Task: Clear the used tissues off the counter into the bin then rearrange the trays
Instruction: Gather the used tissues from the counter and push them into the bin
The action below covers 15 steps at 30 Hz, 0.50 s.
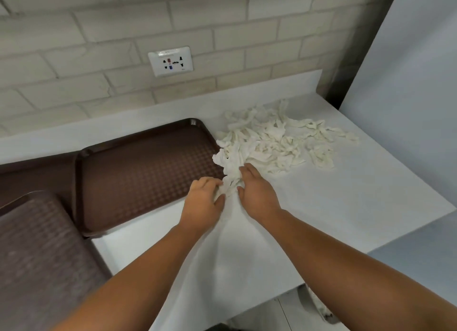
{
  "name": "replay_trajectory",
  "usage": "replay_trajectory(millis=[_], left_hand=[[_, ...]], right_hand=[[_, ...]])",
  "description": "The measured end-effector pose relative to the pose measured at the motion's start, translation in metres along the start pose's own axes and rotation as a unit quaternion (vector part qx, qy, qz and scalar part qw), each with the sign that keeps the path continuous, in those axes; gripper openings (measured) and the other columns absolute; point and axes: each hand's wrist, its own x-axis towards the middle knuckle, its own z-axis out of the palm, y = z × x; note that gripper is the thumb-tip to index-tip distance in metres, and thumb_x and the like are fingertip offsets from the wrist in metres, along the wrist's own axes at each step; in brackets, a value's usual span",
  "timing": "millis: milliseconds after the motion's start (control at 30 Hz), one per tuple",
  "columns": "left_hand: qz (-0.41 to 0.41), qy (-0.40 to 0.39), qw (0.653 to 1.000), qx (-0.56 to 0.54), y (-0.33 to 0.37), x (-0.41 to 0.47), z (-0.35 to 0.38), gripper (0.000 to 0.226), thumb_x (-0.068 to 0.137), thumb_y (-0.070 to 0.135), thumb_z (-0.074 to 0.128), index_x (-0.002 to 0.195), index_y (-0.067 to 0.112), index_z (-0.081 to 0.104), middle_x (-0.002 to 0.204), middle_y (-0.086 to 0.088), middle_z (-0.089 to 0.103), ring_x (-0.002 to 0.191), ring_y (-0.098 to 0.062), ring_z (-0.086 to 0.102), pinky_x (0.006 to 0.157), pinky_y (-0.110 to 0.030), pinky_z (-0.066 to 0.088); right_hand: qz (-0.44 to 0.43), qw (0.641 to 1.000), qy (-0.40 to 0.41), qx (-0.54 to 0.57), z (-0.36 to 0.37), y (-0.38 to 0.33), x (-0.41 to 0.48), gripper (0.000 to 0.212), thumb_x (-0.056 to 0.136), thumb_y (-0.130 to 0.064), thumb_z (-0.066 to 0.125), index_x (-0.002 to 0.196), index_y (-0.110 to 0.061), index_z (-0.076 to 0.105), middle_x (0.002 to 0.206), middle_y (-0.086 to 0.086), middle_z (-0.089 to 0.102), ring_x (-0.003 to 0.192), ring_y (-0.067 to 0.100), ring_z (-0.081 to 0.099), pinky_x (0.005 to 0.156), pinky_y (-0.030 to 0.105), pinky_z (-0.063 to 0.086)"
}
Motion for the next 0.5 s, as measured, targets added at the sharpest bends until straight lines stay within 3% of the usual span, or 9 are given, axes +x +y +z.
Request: replay_trajectory(millis=[67,133,233,300,400,500], left_hand=[[-0.003,-0.003,1.0,-0.011,-0.002,0.006,-0.002,0.032,0.093,0.033,0.062,0.124,0.024,0.062,0.119,0.011,0.058,0.11,-0.007,0.046,0.093,-0.017,0.037],[0.002,-0.005,1.0,-0.023,-0.001,0.011,-0.005,0.029,0.094,0.034,0.059,0.121,0.025,0.063,0.114,0.012,0.059,0.107,-0.007,0.05,0.092,-0.021,0.043],[0.024,0.012,0.999,-0.046,0.0,0.02,-0.009,0.026,0.095,0.034,0.059,0.117,0.023,0.065,0.107,0.011,0.061,0.102,-0.007,0.053,0.089,-0.027,0.048],[0.02,0.018,0.998,-0.054,0.001,0.03,-0.012,0.024,0.095,0.034,0.06,0.116,0.023,0.066,0.106,0.012,0.061,0.1,-0.007,0.053,0.087,-0.026,0.049],[0.008,0.025,0.998,-0.059,0.002,0.048,-0.012,0.021,0.096,0.032,0.059,0.114,0.025,0.065,0.105,0.012,0.061,0.1,-0.006,0.052,0.089,-0.028,0.051],[0.001,0.022,0.998,-0.059,0.004,0.064,-0.009,0.025,0.096,0.033,0.058,0.119,0.024,0.064,0.112,0.009,0.061,0.105,-0.009,0.051,0.093,-0.029,0.049]], right_hand=[[-0.007,1.0,0.013,-0.018,0.006,0.003,0.012,0.047,0.097,-0.017,0.051,0.142,-0.012,0.041,0.145,0.006,0.043,0.116,0.024,0.057,0.092,0.031,0.047],[-0.013,0.999,0.027,-0.042,0.009,0.008,0.021,0.034,0.094,-0.011,0.053,0.127,-0.01,0.055,0.118,0.008,0.058,0.102,0.026,0.06,0.083,0.031,0.048],[-0.021,0.998,0.058,-0.022,0.009,0.013,0.024,0.016,0.093,-0.011,0.053,0.1,-0.006,0.066,0.091,0.006,0.058,0.077,0.025,0.059,0.065,0.032,0.046],[-0.029,0.997,0.074,0.005,0.005,0.015,0.022,0.018,0.095,-0.013,0.049,0.092,-0.004,0.065,0.086,0.005,0.055,0.072,0.024,0.057,0.064,0.031,0.044],[-0.01,0.993,0.084,0.087,-0.01,0.017,0.016,0.021,0.096,-0.008,0.043,0.1,-0.007,0.064,0.093,0.003,0.056,0.08,0.018,0.056,0.073,0.028,0.045],[0.056,0.97,0.088,0.22,-0.03,0.015,0.006,0.02,0.095,-0.008,0.041,0.078,-0.011,0.053,0.08,0.003,0.051,0.074,0.014,0.049,0.071,0.027,0.038]])
